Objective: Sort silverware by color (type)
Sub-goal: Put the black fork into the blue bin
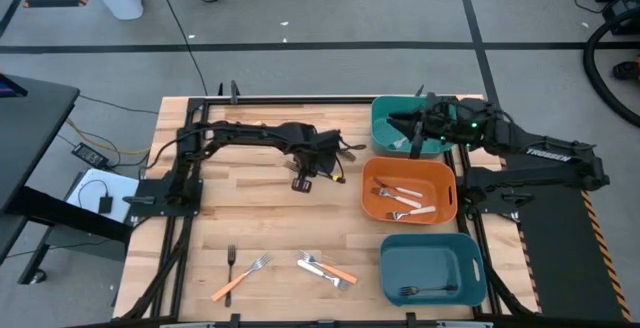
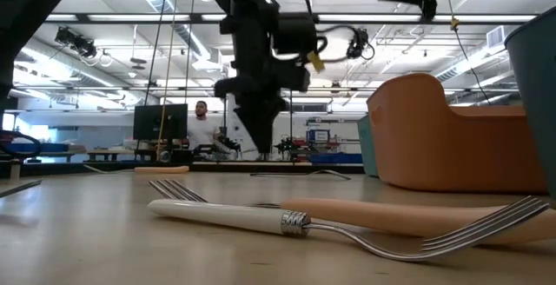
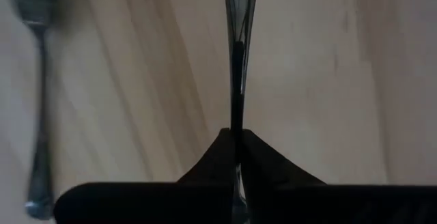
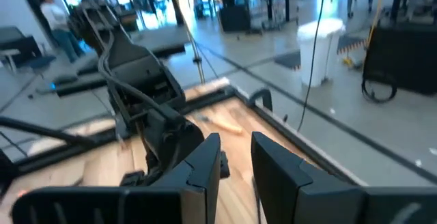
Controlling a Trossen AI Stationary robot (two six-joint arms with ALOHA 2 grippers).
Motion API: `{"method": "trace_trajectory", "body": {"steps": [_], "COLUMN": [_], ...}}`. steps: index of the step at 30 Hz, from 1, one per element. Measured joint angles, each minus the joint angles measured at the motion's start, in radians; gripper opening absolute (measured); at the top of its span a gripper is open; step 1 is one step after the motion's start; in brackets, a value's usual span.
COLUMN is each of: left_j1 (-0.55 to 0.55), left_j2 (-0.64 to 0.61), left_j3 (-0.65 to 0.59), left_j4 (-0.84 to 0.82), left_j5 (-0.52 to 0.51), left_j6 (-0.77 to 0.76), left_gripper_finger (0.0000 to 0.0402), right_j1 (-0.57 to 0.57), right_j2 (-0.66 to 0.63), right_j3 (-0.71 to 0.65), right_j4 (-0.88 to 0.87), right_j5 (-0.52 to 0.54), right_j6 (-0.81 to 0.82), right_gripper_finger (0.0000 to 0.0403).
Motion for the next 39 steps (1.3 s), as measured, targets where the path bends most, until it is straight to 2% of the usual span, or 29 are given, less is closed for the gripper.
{"method": "trace_trajectory", "body": {"steps": [3, 10, 13, 18, 23, 28, 32, 39], "left_j1": [0.014, 0.060, 0.089, 0.122, 0.110, 0.064, 0.029, 0.005], "left_j2": [-0.055, -0.200, -0.259, -0.330, -0.336, -0.334, -0.334, -0.333], "left_j3": [0.002, 0.002, 0.002, 0.003, 0.004, 0.004, 0.004, 0.004], "left_j4": [0.017, 0.049, 0.117, 0.344, 0.631, 0.841, 0.907, 0.919], "left_j5": [-0.010, -0.107, -0.116, -0.121, -0.119, -0.118, -0.117, -0.118], "left_j6": [-0.027, -0.101, -0.164, -0.324, -0.466, -0.472, -0.460, -0.456], "left_gripper_finger": [0.0015, 0.0015, 0.0015, 0.0014, 0.0018, 0.0018, 0.0018, 0.0018], "right_j1": [0.000, 0.000, 0.000, 0.000, 0.000, 0.000, 0.000, 0.000], "right_j2": [-0.021, -0.064, -0.073, -0.063, -0.023, 0.035, 0.089, 0.169], "right_j3": [0.015, 0.026, 0.026, 0.027, 0.027, 0.027, 0.027, 0.027], "right_j4": [0.002, 0.003, 0.004, 0.001, 0.004, 0.052, 0.175, 0.330], "right_j5": [0.000, -0.004, -0.004, -0.004, -0.007, -0.007, -0.003, 0.000], "right_j6": [-0.005, -0.001, 0.001, 0.004, 0.065, 0.063, 0.016, -0.030], "right_gripper_finger": [0.0092, 0.0092, 0.0092, 0.0092, 0.0092, 0.0092, 0.0092, 0.0098]}}
